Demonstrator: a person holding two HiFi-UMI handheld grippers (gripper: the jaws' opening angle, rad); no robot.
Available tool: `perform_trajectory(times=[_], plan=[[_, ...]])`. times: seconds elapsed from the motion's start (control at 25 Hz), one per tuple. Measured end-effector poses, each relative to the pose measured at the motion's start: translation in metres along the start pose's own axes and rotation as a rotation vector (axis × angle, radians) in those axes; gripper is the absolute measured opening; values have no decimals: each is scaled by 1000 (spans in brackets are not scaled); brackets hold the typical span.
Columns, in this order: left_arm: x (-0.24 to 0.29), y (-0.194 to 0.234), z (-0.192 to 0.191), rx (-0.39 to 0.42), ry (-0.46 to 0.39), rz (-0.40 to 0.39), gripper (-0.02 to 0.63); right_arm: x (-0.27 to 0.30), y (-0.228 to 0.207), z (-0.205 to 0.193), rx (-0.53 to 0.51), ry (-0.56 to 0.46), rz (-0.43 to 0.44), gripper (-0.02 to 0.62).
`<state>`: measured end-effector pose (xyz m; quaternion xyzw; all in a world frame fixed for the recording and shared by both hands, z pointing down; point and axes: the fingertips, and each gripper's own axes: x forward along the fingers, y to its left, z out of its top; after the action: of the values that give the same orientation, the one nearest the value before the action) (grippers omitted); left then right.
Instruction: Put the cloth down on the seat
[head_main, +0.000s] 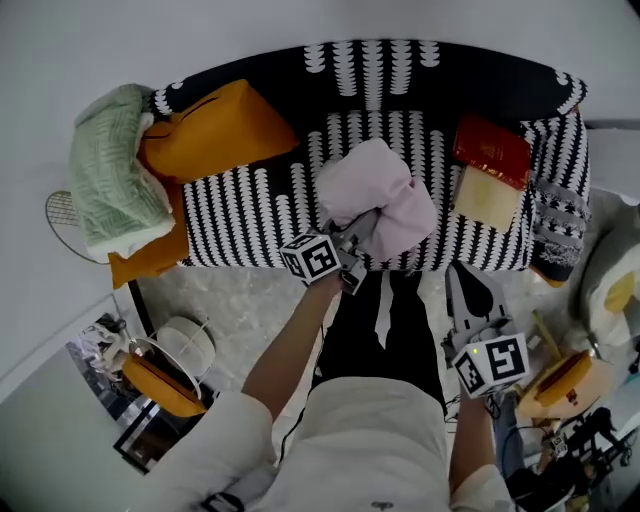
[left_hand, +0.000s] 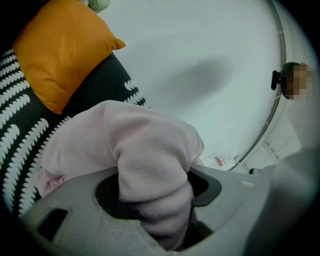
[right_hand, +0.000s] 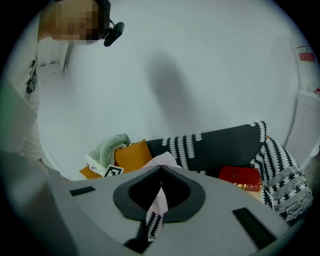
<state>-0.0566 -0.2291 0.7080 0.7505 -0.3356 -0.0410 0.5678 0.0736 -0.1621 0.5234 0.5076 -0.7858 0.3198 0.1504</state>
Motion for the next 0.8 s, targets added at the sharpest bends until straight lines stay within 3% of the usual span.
perform_trajectory(times=[0.36,0.48,0.6,0.8], plan=[[7,78,-17,4,54,108,226,34,-2,-29,32,28,-12,8],[7,102,-24,32,65,174,109,44,-6,-45,35,48,-15,8],[19,129,-39,53,116,223,104,56,-11,-59,41,74,-25,6],[29,154,-49,29,117,236,100,67,-6,-74,61,91,-31,6]])
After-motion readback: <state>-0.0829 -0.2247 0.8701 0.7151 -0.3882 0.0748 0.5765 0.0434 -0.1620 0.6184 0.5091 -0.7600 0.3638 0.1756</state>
